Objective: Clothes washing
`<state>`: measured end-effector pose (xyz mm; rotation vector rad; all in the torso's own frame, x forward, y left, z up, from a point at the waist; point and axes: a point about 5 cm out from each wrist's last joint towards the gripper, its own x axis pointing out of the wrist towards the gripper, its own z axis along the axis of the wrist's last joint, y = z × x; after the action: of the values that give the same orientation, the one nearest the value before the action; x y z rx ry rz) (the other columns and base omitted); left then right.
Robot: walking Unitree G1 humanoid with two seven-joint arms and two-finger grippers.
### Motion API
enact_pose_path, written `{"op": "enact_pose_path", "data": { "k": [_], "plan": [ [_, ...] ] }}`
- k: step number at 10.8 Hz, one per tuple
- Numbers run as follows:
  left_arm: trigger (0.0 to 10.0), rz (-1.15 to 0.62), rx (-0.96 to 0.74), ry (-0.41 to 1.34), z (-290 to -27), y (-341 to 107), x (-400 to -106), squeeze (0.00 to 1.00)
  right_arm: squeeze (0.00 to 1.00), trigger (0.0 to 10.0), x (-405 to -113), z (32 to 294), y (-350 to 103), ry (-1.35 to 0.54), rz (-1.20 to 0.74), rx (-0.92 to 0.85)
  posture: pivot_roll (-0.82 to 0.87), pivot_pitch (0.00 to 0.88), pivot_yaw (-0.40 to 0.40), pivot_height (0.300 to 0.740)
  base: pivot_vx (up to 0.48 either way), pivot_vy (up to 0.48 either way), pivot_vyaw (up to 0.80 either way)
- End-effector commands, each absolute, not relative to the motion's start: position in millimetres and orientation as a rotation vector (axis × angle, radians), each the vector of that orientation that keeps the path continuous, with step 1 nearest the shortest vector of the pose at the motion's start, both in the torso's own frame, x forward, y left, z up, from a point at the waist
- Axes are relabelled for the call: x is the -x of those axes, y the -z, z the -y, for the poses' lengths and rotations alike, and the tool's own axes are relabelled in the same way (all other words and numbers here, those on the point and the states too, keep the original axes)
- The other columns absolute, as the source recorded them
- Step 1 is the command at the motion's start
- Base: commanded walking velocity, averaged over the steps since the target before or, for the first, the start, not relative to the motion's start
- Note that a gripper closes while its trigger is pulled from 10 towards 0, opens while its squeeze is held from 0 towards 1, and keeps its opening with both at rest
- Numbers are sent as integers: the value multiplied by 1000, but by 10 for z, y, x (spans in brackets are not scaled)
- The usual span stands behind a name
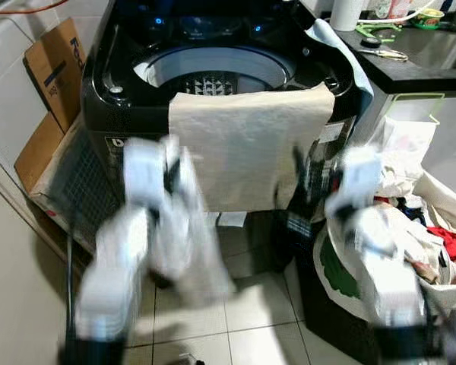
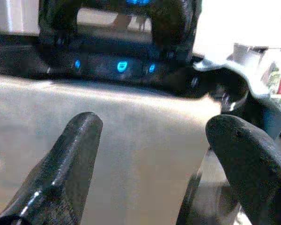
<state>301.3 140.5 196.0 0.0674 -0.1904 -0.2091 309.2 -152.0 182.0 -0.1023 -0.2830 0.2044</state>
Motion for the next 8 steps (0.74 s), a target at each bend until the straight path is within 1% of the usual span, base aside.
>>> {"op": "enact_pose_path", "data": {
  "k": [1,2,3,4,5,6,8],
  "plan": [
    [10000,249,-42,179,-1457,-2155,-3083,0,0,10000,-3159,1597,-2012,-167,333,86,42,0,20,740,0,0,0],
    [10000,366,-14,160,-1452,-2562,-3244,0,0,10000,-3285,1644,-2363,-147,423,94,34,0,20,740,0,0,0],
    [10000,423,15,148,-1453,-2770,-3297,0,0,10000,-3328,1658,-2531,-141,465,98,26,0,23,740,0,0,0],
    [10000,513,33,149,-1444,-3093,-3341,0,0,10000,-3358,1671,-2846,-141,558,114,17,0,25,740,0,0,0],
    [10000,558,-6,172,-1442,-3329,-3387,0,0,10000,-3389,1676,-3159,-132,636,120,3,0,31,740,0,0,0],
    [10000,552,-28,177,-1451,-3308,-3396,0,0,10000,-3392,1671,-3161,-132,639,113,4,0,28,740,0,0,0],
    [10000,515,-31,180,-1435,-3170,-3381,0,0,10000,-3368,1533,-2919,-155,577,67,14,0,22,740,0,0,0]
  ]
}}
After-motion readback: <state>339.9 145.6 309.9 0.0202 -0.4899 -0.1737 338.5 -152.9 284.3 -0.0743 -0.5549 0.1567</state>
